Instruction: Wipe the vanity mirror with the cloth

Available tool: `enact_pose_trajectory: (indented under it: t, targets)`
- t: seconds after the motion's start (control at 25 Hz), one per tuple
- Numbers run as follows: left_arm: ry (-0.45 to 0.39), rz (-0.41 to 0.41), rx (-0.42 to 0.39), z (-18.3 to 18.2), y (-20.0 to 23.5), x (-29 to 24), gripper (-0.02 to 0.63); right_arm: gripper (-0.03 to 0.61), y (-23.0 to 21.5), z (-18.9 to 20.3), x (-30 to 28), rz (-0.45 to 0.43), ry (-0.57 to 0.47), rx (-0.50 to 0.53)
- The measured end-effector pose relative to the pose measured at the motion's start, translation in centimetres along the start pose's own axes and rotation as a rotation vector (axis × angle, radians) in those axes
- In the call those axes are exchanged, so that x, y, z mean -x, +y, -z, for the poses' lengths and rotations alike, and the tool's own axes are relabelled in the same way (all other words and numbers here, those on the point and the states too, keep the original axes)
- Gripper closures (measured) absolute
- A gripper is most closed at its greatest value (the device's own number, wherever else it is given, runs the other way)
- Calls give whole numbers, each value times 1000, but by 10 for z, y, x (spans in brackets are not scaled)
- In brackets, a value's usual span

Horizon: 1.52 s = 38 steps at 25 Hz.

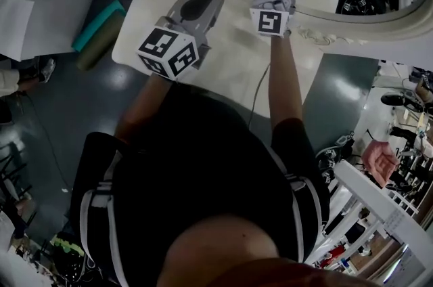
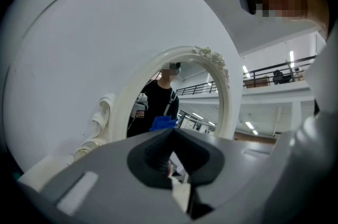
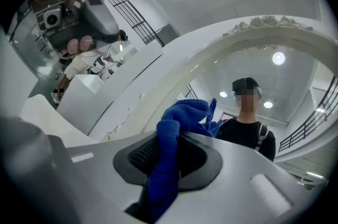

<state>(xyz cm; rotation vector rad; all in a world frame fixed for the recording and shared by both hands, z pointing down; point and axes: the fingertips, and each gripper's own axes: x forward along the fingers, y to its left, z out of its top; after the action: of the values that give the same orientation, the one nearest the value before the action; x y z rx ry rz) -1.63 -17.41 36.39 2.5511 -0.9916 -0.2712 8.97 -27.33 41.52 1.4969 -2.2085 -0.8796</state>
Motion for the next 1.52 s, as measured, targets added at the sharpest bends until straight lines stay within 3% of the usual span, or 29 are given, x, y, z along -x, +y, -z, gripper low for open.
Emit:
enact_pose_trajectory:
  t: [0.08,0.28,0.44,0.56,1.0,1.52]
  targets:
    - [5,-10,5,2,6,2,603,500,21,11,-7,-46,10,-29]
    - [16,-33,16,8,20,1,603,500,33,27,-13,-17,-8,-104]
    - [29,-50,34,14,30,2,603,500,52,35,-21,-61,14,-92]
    - [43,-54,44,19,35,4,603,500,61,38,-26,-79,8,-149]
    - [52,-79,45,22,45,4,603,502,67,41,-30,-116,-51,-377]
    - [53,-97,29,22,44,10,603,500,74,42,-34,-151,-36,-549]
